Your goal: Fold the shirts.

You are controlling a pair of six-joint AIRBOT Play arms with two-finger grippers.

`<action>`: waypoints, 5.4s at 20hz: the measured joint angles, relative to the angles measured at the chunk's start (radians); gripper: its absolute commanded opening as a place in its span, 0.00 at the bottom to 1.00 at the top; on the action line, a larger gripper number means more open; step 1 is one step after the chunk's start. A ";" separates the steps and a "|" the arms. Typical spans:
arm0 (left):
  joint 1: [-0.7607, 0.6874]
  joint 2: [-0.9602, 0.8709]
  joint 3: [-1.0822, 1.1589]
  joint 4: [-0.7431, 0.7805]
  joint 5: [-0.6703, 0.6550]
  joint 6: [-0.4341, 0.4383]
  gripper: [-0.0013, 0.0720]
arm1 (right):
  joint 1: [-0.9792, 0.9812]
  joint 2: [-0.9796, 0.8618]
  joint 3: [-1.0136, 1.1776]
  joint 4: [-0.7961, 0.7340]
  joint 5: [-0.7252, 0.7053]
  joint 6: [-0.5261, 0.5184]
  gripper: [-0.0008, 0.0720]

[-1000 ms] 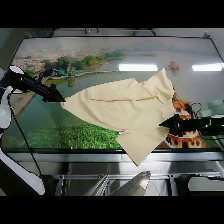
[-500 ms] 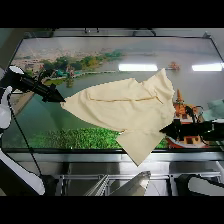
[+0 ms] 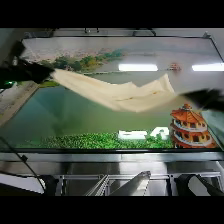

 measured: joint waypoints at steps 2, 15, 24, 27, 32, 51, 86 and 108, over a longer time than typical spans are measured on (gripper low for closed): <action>0.043 0.128 -0.078 -0.234 -0.023 0.024 0.05 | -0.078 0.074 0.143 0.188 -0.027 -0.017 0.03; 0.248 0.719 -0.056 -0.739 -0.036 -0.126 0.05 | -0.239 0.286 0.523 0.654 -0.175 -0.137 0.03; 0.299 0.621 -0.126 -0.257 0.029 -0.179 0.06 | -0.106 0.233 0.463 0.188 -0.255 -0.042 0.03; 0.158 0.465 -0.136 -0.044 0.141 -0.158 0.05 | 0.055 0.093 0.360 0.018 -0.352 -0.039 0.03; -0.020 0.021 -0.022 0.173 0.286 -0.146 0.03 | 0.201 -0.304 0.291 -0.008 -0.488 -0.124 0.03; -0.118 -0.565 0.495 0.472 0.296 -0.363 0.02 | 0.110 -0.939 0.575 -0.022 -0.175 -0.169 0.03; -0.061 0.160 -0.637 0.934 0.429 -0.282 0.41 | -0.145 -0.352 0.000 -0.460 -0.182 -0.017 0.41; -0.044 0.222 -0.593 1.109 0.404 -0.211 0.68 | -0.147 -0.340 -0.017 -0.401 -0.108 -0.020 0.41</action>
